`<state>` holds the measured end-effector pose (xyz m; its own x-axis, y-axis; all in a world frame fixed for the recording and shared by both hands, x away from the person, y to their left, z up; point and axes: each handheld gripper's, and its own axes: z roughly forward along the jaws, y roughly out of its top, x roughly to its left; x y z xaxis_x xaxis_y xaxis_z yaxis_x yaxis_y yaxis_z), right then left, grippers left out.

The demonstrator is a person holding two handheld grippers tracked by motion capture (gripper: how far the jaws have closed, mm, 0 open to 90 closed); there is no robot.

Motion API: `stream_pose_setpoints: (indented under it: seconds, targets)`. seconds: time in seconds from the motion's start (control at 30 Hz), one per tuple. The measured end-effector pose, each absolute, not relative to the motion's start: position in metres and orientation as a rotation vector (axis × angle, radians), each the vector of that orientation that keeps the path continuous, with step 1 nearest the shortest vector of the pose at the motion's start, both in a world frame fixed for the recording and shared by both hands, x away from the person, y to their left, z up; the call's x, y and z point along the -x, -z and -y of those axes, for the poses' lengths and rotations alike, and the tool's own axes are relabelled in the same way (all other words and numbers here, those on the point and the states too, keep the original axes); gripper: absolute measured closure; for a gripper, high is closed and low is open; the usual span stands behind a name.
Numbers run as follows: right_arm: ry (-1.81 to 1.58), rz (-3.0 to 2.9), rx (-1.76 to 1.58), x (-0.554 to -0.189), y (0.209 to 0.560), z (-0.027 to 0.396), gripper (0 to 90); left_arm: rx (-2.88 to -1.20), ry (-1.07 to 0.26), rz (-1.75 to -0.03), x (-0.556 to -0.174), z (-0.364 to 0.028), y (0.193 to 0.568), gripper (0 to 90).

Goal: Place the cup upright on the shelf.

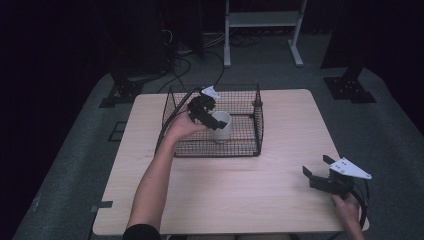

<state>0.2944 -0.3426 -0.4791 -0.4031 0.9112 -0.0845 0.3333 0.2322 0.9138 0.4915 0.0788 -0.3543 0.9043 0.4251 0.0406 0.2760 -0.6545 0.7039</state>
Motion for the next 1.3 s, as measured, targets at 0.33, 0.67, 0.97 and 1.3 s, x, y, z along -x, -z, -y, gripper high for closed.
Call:
stream_pose_setpoints:
  seconds: [0.33,0.67,0.97,1.3]
  targets:
    - [-1.15,-1.865,-1.144,-0.294,0.479,0.343,13.1,-2.305,-0.287,-0.484,-0.479,-0.084,0.345,6.5]
    - [-1.15,-1.864,-1.146,-0.294,0.479,0.343,13.1,-2.292,-0.308,-0.463,-0.465,-0.09,0.336,6.6]
    - [-1.15,-1.863,-1.145,-0.294,0.479,0.343,13.0,-2.292,-0.324,-0.445,-0.448,-0.095,0.332,6.6]
    - [-1.147,-1.863,-1.147,-0.295,0.479,0.343,13.1,-2.287,-0.34,-0.449,-0.431,-0.106,0.334,6.6]
